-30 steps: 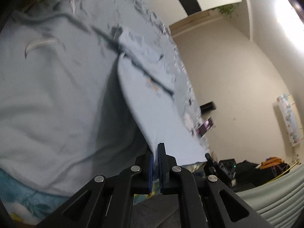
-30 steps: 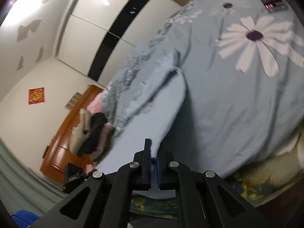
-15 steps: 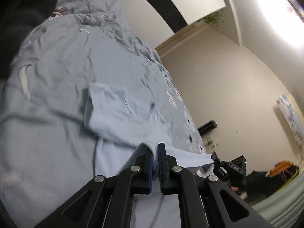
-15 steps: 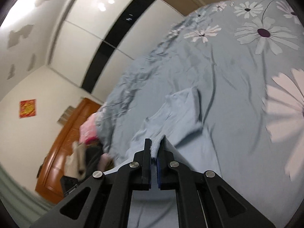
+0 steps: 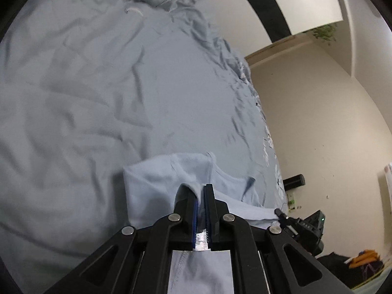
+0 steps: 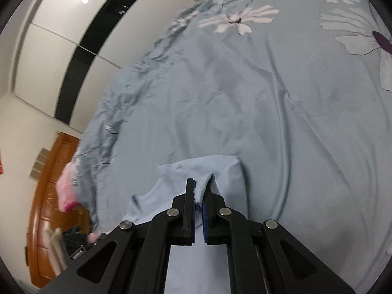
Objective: Fold clothes
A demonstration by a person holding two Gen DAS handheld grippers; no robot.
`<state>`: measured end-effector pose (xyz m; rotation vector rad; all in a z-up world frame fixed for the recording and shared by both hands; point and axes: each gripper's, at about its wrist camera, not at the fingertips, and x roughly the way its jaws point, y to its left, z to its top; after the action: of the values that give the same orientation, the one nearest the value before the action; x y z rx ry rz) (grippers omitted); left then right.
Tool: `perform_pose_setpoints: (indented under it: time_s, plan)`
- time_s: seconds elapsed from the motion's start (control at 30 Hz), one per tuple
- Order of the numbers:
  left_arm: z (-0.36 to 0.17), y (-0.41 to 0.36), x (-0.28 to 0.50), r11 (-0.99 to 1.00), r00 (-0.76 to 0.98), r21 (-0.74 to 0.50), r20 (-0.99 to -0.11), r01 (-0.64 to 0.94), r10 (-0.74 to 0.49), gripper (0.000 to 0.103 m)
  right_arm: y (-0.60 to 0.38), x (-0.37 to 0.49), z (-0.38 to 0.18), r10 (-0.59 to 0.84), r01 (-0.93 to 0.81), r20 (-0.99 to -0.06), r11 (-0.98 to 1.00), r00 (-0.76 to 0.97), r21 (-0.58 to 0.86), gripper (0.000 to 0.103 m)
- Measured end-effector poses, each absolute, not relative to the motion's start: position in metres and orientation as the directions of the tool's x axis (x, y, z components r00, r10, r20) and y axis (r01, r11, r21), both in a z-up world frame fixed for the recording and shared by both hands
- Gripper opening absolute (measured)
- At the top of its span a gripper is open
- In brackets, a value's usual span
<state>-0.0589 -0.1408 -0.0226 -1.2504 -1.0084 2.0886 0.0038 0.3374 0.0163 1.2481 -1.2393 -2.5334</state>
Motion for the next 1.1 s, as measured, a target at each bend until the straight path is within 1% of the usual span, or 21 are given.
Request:
perform_pose_setpoints:
  time_s: [0.1, 0.13, 0.17, 0.2, 0.23, 0.27, 0.3, 0.37, 0.47, 0.6, 0.67, 0.7, 0.8, 0.87, 0.97, 1.07, 1.1]
  plan:
    - [-0.033, -0.141, -0.066, -0.574, -0.441, -0.819, -0.507, -0.021, 0.740, 0.009, 0.342, -0.004, 0.002, -0.395, -0.298, -0.632, -0.636, -0.667, 0.712, 0.006]
    - [-0.035, -0.140, -0.066, -0.565, -0.440, -0.825, -0.502, -0.015, 0.744, 0.011, 0.344, -0.004, -0.001, -0.398, -0.300, -0.625, -0.625, -0.671, 0.721, 0.008]
    - [-0.037, -0.140, -0.065, -0.552, -0.439, -0.833, -0.492, -0.012, 0.752, 0.018, 0.346, -0.004, -0.002, -0.402, -0.298, -0.615, -0.615, -0.679, 0.730, 0.019]
    - [-0.036, -0.141, -0.063, -0.532, -0.442, -0.847, -0.471, -0.017, 0.763, 0.031, 0.349, -0.002, -0.001, -0.411, -0.286, -0.596, -0.601, -0.690, 0.746, 0.028]
    - [-0.033, -0.143, -0.059, -0.513, -0.451, -0.858, -0.448, -0.026, 0.772, 0.039, 0.352, 0.001, 0.000, -0.423, -0.269, -0.574, -0.589, -0.701, 0.762, 0.049]
    - [-0.030, -0.145, -0.055, -0.502, -0.458, -0.864, -0.432, -0.037, 0.777, 0.052, 0.355, 0.003, 0.002, -0.431, -0.251, -0.554, -0.581, -0.712, 0.774, 0.054]
    - [-0.025, -0.147, -0.050, -0.506, -0.464, -0.861, -0.428, -0.050, 0.776, 0.057, 0.359, 0.009, 0.006, -0.432, -0.232, -0.537, -0.581, -0.724, 0.780, 0.054]
    - [-0.017, -0.152, -0.037, -0.528, -0.475, -0.846, -0.435, -0.074, 0.765, 0.057, 0.366, 0.021, 0.012, -0.416, -0.219, -0.536, -0.602, -0.735, 0.768, 0.054]
    - [-0.012, -0.161, -0.003, -0.630, -0.476, -0.773, -0.528, -0.075, 0.704, 0.058, 0.375, 0.054, 0.009, -0.426, -0.217, -0.553, -0.617, -0.716, 0.756, 0.054]
    - [-0.029, -0.169, 0.053, -0.672, -0.426, -0.738, -0.589, -0.064, 0.687, 0.058, 0.379, 0.114, -0.016, -0.444, -0.251, -0.604, -0.627, -0.662, 0.737, 0.054]
    - [-0.041, -0.165, 0.076, -0.685, -0.394, -0.726, -0.616, -0.052, 0.682, 0.058, 0.375, 0.140, -0.031, -0.458, -0.272, -0.610, -0.609, -0.646, 0.745, 0.054]
    - [-0.046, -0.161, 0.083, -0.688, -0.381, -0.725, -0.624, -0.044, 0.682, 0.058, 0.373, 0.153, -0.036, -0.467, -0.273, -0.597, -0.590, -0.652, 0.760, 0.054]
    - [-0.058, -0.150, 0.096, -0.668, -0.342, -0.743, -0.618, -0.037, 0.707, 0.058, 0.367, 0.180, -0.036, -0.469, -0.254, -0.558, -0.565, -0.685, 0.785, 0.054]
    - [-0.068, -0.142, 0.102, -0.649, -0.324, -0.761, -0.610, -0.017, 0.723, 0.059, 0.355, 0.187, -0.035, -0.473, -0.252, -0.556, -0.562, -0.684, 0.788, 0.054]
    - [-0.071, -0.137, 0.107, -0.647, -0.367, -0.763, -0.604, 0.009, 0.707, 0.059, 0.335, 0.186, -0.034, -0.456, -0.255, -0.567, -0.580, -0.686, 0.774, 0.054]
    - [-0.069, -0.129, 0.104, -0.639, -0.404, -0.769, -0.593, 0.027, 0.697, 0.059, 0.322, 0.183, -0.039, -0.465, -0.255, -0.531, -0.532, -0.709, 0.807, 0.054]
    - [-0.069, -0.128, 0.104, -0.633, -0.419, -0.774, -0.585, 0.031, 0.694, 0.057, 0.320, 0.183, -0.039, -0.455, -0.258, -0.523, -0.525, -0.720, 0.811, 0.053]
